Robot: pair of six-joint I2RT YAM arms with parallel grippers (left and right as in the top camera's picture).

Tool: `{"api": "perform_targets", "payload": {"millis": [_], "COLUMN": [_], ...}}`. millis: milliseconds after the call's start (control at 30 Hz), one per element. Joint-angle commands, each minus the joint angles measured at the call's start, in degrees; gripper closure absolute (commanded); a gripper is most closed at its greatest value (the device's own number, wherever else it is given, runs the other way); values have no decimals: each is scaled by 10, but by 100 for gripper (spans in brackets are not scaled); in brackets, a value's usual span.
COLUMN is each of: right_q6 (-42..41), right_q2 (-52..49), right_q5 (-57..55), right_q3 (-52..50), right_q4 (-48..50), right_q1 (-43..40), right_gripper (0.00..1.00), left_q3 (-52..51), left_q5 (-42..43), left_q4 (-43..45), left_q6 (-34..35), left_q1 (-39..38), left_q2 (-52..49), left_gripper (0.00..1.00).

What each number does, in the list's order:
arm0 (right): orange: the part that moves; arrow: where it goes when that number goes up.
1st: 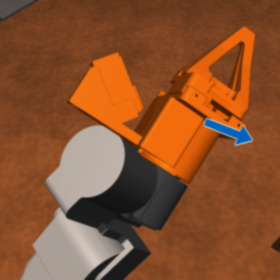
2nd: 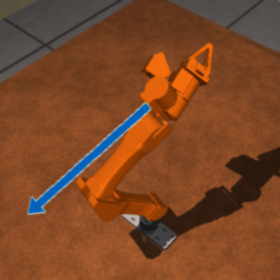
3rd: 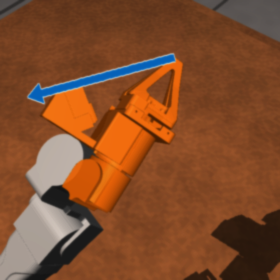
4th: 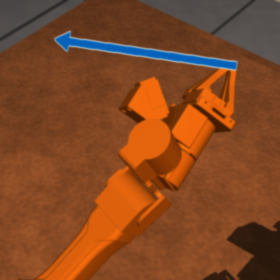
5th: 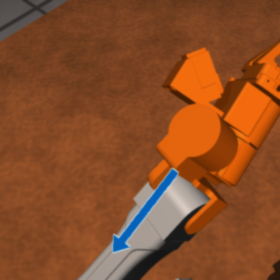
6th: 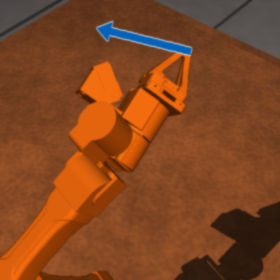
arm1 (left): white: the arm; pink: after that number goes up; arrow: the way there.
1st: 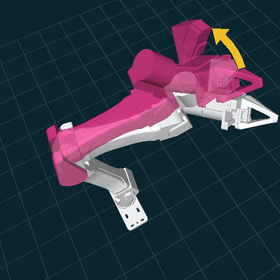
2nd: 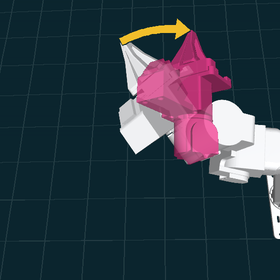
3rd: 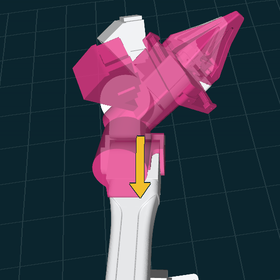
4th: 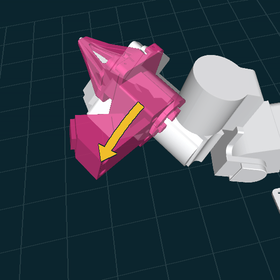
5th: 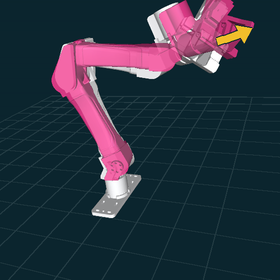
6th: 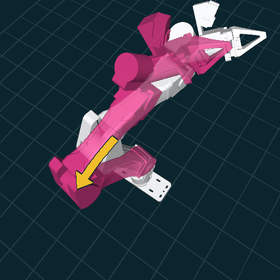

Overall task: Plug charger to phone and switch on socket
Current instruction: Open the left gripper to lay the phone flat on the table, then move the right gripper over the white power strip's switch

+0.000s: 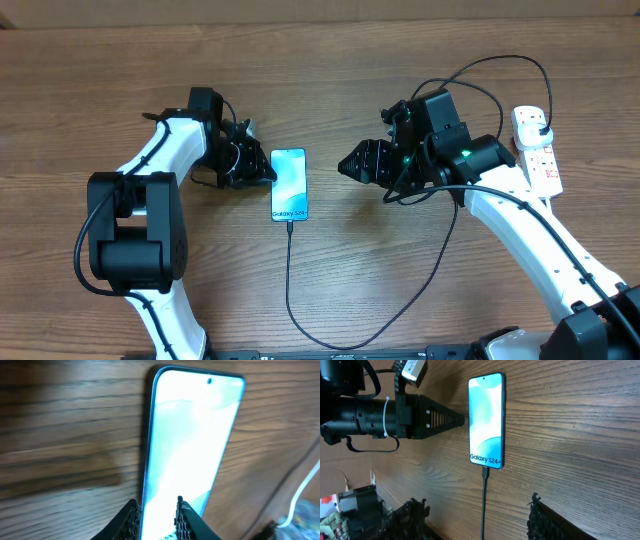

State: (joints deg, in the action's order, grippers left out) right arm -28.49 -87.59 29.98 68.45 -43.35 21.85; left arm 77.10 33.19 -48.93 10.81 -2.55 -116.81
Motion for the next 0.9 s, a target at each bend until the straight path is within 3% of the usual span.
{"api": "perform_targets", "payload": {"millis": [0,233,500,600,633,667,767,867], "right_q6": [5,14,19,29,37,46,72,87], "right_q2": [18,18,18,18,19,20,26,28], "right_q5": [-4,-4,-4,-4,-4,-4,-4,-3], "right_q3": [2,2,3,7,14,21,48,80], "right_q4": [-2,-6,-16,-32,-44,-56,-93,-130], "right_q1": [-1,-2,-30,-60,-80,-98,-153,-221], "right_gripper": [32,38,56,73,83,90,96,96], "left_q3": [-1,27,198,270,305,323,359,370], "left_q5": [-71,-116,-135,-135,-135,-134,-129,-122], "left_q4": [-3,-25,-149,-193,-211,-219,-232,-231], "left_q6": [4,0,-34,-37,-37,-37,-37,-34], "left_q1": [0,0,0,-1,-1,-1,-1,-1], "left_q2": [-3,-2,37,61,77,87,114,137], "left_gripper": [73,76,80,79,79,78,71,51]}}
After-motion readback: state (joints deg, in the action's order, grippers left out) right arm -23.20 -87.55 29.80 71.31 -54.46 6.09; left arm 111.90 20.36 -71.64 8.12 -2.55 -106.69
